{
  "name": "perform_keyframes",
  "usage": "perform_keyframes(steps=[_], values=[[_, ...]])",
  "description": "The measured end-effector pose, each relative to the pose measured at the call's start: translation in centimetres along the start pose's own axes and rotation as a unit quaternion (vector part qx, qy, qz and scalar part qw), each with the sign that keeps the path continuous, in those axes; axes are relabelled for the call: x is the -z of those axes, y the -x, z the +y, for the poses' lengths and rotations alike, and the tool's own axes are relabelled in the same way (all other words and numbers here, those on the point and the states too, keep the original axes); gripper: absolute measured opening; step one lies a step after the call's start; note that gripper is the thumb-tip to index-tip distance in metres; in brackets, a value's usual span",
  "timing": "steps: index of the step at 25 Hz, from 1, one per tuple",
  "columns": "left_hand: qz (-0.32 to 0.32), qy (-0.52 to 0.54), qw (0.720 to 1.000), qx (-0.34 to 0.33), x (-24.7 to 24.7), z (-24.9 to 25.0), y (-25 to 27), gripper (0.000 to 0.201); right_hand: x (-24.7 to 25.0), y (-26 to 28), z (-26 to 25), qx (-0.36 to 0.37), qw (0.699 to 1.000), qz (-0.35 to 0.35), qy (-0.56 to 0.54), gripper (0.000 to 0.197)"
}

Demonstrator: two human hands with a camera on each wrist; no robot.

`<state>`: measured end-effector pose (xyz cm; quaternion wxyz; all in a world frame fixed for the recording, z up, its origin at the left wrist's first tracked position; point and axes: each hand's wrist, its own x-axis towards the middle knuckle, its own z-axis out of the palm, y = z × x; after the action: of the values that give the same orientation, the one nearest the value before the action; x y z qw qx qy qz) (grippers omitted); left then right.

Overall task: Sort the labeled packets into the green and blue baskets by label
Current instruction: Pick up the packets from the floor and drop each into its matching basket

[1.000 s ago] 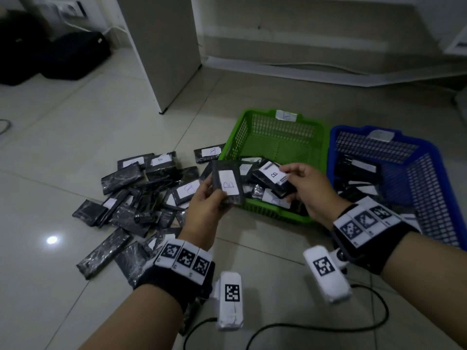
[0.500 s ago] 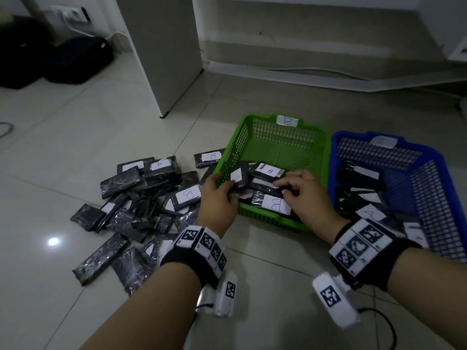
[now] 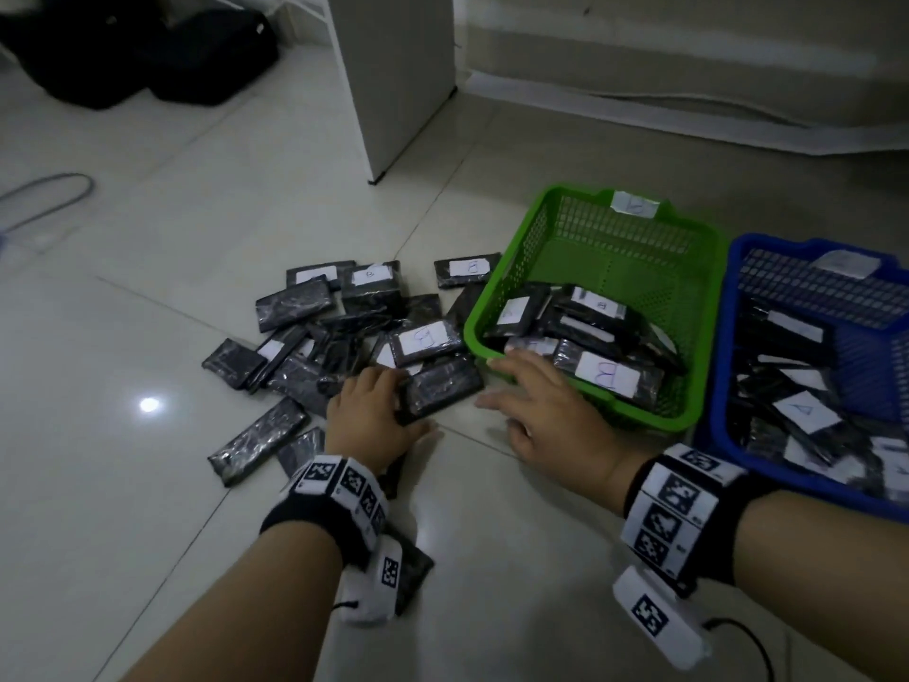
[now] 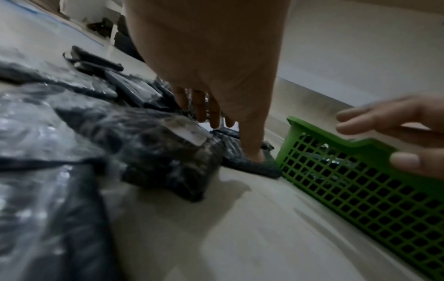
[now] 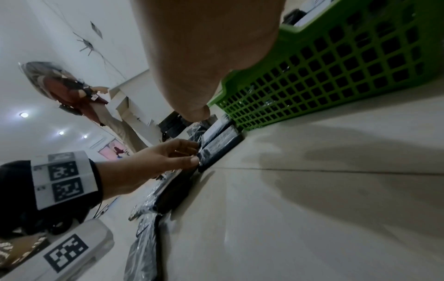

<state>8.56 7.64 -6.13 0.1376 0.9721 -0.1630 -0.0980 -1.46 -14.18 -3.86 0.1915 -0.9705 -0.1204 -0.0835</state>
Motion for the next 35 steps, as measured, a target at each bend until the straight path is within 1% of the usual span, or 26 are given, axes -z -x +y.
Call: perform_keyframes(steps=[2, 4, 6, 7, 9, 13, 14, 16, 17, 18, 19, 20, 21, 22, 23, 25, 28, 30, 31, 32, 35], values=[[-0.010, -0.019, 1.000, 0.013, 0.0, -0.7, 1.4, 0.084, -0.6, -0.5, -0.7, 0.035, 0.998, -0.044, 0.000, 0.035], [0.000, -0.005, 0.999, 0.040, -0.6, -1.7, 3.4, 0.092, -1.4, -1.5, -1.3, 0.044, 0.992, -0.114, -0.001, 0.041], [0.020, 0.053, 0.997, 0.044, -1.3, -2.5, 5.1, 0.091, -2.4, -2.5, -1.5, 0.014, 0.980, -0.198, 0.014, 0.058], [0.029, 0.088, 0.995, 0.044, -1.3, -2.8, 5.6, 0.090, -2.8, -3.2, -1.5, -0.010, 0.973, -0.229, 0.027, 0.067], [0.044, 0.147, 0.987, 0.043, -0.7, -3.3, 5.7, 0.090, -3.4, -4.8, -1.3, -0.042, 0.964, -0.258, 0.053, 0.076], [0.080, 0.232, 0.968, 0.045, 0.4, -3.5, 5.4, 0.090, -4.0, -6.7, -0.8, -0.045, 0.959, -0.269, 0.081, 0.079], [0.086, 0.237, 0.967, 0.045, 0.7, -3.3, 5.4, 0.089, -4.1, -6.5, -0.8, -0.039, 0.960, -0.261, 0.096, 0.077], [0.093, 0.241, 0.965, 0.040, 1.1, -2.7, 5.2, 0.082, -4.3, -5.8, -0.9, -0.028, 0.958, -0.253, 0.134, 0.061], [0.098, 0.245, 0.964, 0.032, 1.3, -2.4, 5.1, 0.078, -4.3, -5.4, -1.0, -0.033, 0.957, -0.253, 0.137, 0.052], [0.104, 0.251, 0.962, 0.021, 1.5, -2.2, 4.9, 0.076, -4.2, -5.0, -1.0, -0.054, 0.961, -0.248, 0.111, 0.042], [0.110, 0.256, 0.960, 0.009, 1.6, -2.0, 4.8, 0.074, -3.7, -4.8, -1.2, -0.096, 0.966, -0.235, 0.044, 0.032], [0.117, 0.263, 0.958, 0.000, 1.7, -1.7, 4.6, 0.074, -3.1, -4.5, -1.4, -0.149, 0.965, -0.209, -0.048, 0.022], [0.129, 0.270, 0.954, -0.005, 1.9, -1.4, 4.4, 0.073, -2.4, -4.4, -1.6, -0.197, 0.955, -0.168, -0.144, 0.014], [0.141, 0.280, 0.950, -0.008, 2.0, -1.0, 4.0, 0.073, -1.5, -4.2, -1.9, -0.234, 0.938, -0.125, -0.225, 0.010], [0.152, 0.290, 0.945, -0.009, 2.1, -0.6, 3.7, 0.073, -0.6, -4.0, -2.3, -0.259, 0.918, -0.089, -0.288, 0.012], [0.170, 0.301, 0.938, -0.026, 2.3, 0.8, 2.8, 0.074, 1.8, -3.4, -2.5, -0.287, 0.887, -0.031, -0.361, 0.014], [0.190, 0.291, 0.934, -0.078, 2.1, 2.9, 1.8, 0.077, 4.6, -2.2, -1.2, -0.292, 0.876, 0.052, -0.381, 0.018], [0.181, 0.291, 0.933, -0.106, 2.0, 5.2, 1.2, 0.079, 6.1, -0.8, 0.8, -0.326, 0.859, 0.106, -0.379, 0.020], [0.175, 0.290, 0.933, -0.120, 2.0, 6.2, 0.9, 0.078, 6.7, -0.1, 1.7, -0.346, 0.854, 0.122, -0.368, 0.022], [0.169, 0.289, 0.932, -0.136, 1.9, 7.5, 0.7, 0.078, 7.4, 0.7, 2.8, -0.359, 0.857, 0.127, -0.347, 0.023], [0.155, 0.296, 0.928, -0.163, 1.3, 11.2, 0.3, 0.076, 8.6, 2.6, 5.4, -0.370, 0.886, 0.062, -0.272, 0.031]])
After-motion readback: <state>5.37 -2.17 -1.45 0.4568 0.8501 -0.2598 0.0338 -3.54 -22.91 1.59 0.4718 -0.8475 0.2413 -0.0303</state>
